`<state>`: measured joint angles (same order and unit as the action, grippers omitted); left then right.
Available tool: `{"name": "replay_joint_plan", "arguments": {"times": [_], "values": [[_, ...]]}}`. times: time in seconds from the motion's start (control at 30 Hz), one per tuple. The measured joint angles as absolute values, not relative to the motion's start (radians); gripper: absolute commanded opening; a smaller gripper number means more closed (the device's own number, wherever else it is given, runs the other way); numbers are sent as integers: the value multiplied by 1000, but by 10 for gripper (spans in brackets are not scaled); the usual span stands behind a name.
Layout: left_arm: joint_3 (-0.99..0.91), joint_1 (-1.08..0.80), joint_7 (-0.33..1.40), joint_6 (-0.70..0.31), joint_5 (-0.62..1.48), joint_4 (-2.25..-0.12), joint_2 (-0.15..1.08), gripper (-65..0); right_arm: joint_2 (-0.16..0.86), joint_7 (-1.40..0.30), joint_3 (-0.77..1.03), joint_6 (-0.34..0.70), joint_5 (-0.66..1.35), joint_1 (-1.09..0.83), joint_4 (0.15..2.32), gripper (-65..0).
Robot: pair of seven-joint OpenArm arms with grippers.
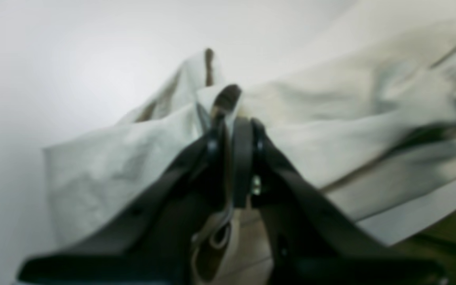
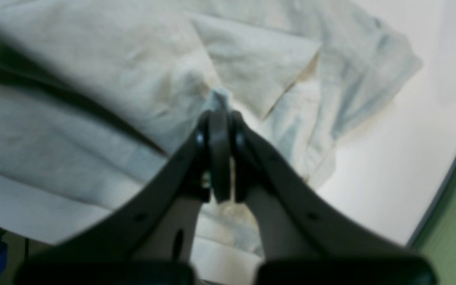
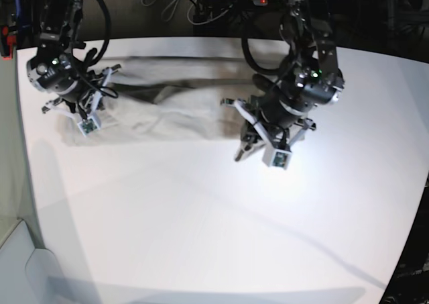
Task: Layout the t-shirt on the table in an organized manner, then fold the t-shirt properly
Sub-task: 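Move the left gripper to the middle of the folded strip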
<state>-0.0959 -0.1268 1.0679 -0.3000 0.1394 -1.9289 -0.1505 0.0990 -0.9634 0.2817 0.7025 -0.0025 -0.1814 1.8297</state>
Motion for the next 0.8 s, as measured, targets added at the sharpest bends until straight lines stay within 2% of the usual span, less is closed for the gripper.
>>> {"name": "replay_joint_plan", "arguments": {"times": [0.07,0.13,0.4,0.8], "values": [[-57,-125,1042,-237,130,-1929,-149,-650,100,-964,281,702,-4,-181,1830,-650],[-8,-125,1024,-224,136,-1922,-150,-650,102,-965,281,702,-4,-181,1830,-650],[81,-127,1013,-213,132,-1852,-150,-650,99,-965,281,702,-3,-181,1830,-650],[81,-119,934,-212,136,-1735,-147,-650,100,-964,281,702,-3,-181,1830,-650]]}}
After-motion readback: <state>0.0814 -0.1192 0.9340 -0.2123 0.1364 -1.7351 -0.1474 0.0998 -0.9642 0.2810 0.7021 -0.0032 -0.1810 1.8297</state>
